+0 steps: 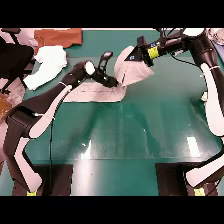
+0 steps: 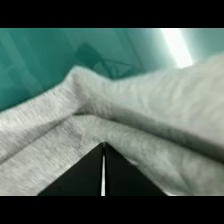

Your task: Fold the shirts.

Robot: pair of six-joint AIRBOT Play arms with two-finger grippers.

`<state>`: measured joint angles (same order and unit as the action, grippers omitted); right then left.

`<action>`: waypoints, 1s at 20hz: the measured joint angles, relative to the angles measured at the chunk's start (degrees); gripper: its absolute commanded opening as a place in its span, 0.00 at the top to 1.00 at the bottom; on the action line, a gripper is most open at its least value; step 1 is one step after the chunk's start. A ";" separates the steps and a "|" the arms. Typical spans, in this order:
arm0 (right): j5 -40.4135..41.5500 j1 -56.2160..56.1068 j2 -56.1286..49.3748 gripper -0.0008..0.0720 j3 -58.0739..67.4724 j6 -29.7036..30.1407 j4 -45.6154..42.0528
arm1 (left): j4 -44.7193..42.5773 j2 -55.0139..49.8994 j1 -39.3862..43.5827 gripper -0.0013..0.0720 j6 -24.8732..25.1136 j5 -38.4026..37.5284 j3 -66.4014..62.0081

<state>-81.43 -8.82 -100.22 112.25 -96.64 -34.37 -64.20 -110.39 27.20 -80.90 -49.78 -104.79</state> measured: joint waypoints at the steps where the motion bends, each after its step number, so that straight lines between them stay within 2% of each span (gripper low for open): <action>1: -0.87 0.04 -0.07 0.97 0.28 -0.31 -0.33 | -0.13 0.09 -0.35 0.95 -0.02 -0.83 -1.75; 6: -2.89 -0.68 -0.33 0.97 0.76 -1.81 -1.29 | -2.86 0.83 -3.15 0.95 -0.52 -8.00 -9.64; 10: 2.27 -5.18 -0.63 0.97 0.85 -2.43 -1.60 | -9.73 4.33 -8.28 0.95 -5.40 -15.23 -11.89; 16: 22.73 -19.19 -6.45 0.96 0.85 -2.40 -0.35 | -14.64 11.85 -17.70 0.95 -11.39 -26.53 -12.66; 19: 37.22 -27.34 -12.02 0.95 0.85 -1.55 1.38 | -15.54 15.15 -20.15 0.95 -12.41 -30.53 -12.66; 20: 43.45 -30.03 -14.05 0.80 0.85 -1.33 2.84 | -15.72 16.15 -20.52 0.95 -12.63 -31.36 -12.68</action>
<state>-37.98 -38.85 -114.28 113.10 -97.97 -31.53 -79.92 -94.24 6.68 -93.54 -81.14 -117.47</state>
